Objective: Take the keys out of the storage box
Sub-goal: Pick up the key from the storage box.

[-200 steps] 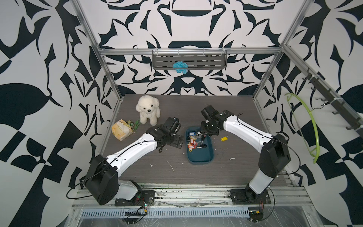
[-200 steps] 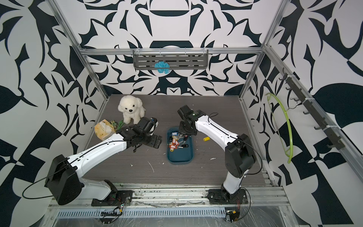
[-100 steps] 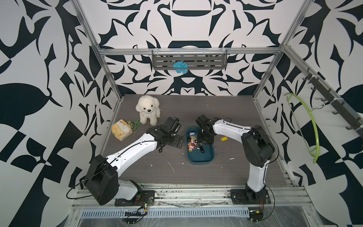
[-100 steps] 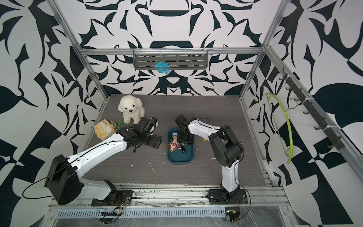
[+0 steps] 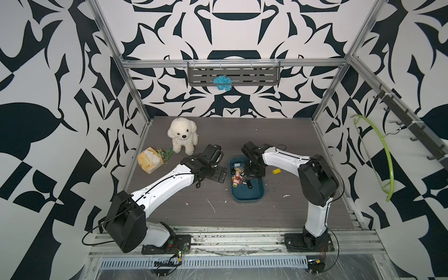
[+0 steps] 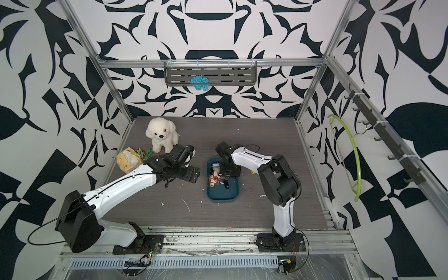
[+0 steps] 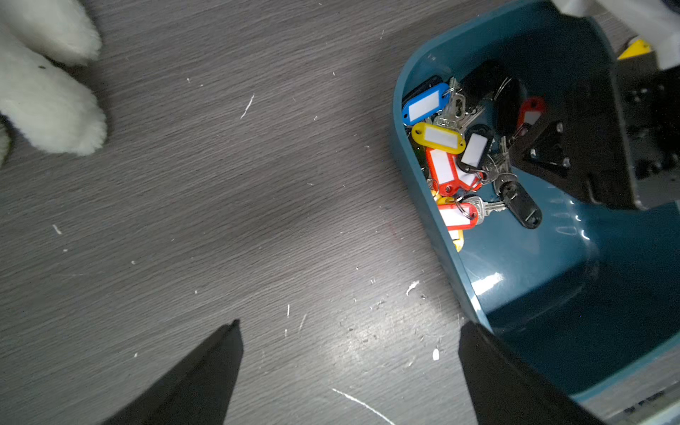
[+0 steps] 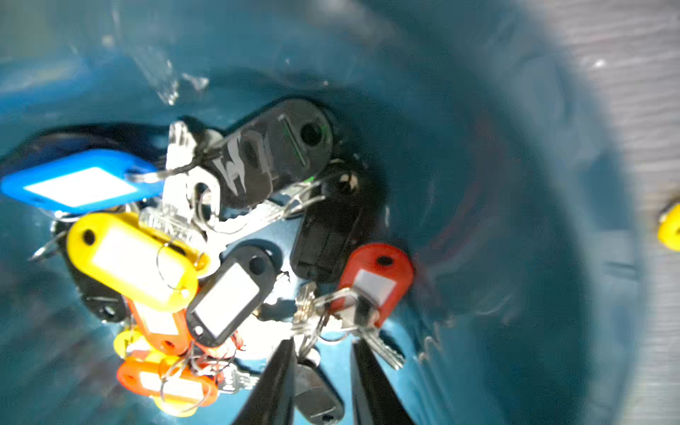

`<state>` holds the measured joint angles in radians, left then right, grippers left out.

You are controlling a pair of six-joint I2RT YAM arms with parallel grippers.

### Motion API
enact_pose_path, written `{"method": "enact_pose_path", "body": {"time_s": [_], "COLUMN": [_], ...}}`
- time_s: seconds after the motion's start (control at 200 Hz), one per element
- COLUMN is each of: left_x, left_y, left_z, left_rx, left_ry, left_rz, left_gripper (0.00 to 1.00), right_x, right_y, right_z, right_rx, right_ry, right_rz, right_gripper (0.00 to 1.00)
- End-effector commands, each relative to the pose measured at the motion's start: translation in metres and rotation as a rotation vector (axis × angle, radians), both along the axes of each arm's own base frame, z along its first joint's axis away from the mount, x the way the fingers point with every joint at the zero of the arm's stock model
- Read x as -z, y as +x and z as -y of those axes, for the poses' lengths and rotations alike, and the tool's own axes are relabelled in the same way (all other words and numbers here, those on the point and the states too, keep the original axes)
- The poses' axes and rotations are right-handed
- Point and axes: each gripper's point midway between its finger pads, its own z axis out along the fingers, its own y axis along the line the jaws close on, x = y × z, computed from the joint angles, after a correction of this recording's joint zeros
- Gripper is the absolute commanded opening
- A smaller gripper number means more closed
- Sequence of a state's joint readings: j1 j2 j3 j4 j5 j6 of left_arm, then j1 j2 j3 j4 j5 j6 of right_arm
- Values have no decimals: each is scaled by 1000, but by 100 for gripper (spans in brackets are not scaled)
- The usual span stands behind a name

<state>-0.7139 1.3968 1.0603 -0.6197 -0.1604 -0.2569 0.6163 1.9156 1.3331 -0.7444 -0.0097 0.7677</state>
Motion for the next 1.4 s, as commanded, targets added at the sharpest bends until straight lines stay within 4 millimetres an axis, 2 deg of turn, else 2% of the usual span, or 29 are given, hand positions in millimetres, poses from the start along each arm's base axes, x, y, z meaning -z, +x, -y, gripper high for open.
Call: {"method": "enact_pose_path", "body": {"time_s": [0.0, 0.5, 0.73, 0.79, 0.86, 0.935, 1.395], "left_x": [-5, -6, -5, -5, -5, -5, -4], "left_y": [1, 1, 0, 0, 0, 0, 0], "left_z": [3, 4, 4, 4, 4, 4, 4], "left_rx": [11, 16, 20, 19, 19, 20, 21], "left_ry": [5, 4, 6, 7, 6, 7, 12], "left_rz": [5, 7, 6, 5, 5, 5, 3], "left_gripper": [100, 100, 100, 100, 100, 100, 100], "right_x": [-21, -12, -9, -9, -11, -15, -56], "right_y": [8, 13, 12, 12, 12, 12, 7], "right_z": [-3, -6, -6, -6, -6, -6, 2], "right_rx": [-1, -6, -7, -9, -9, -9, -6], "right_ry": [4, -14, -19, -21, -21, -21, -1], "right_rz": [48, 29, 22, 22, 26, 33, 102], "right_gripper": [27, 20, 27, 22, 9, 0, 0]}}
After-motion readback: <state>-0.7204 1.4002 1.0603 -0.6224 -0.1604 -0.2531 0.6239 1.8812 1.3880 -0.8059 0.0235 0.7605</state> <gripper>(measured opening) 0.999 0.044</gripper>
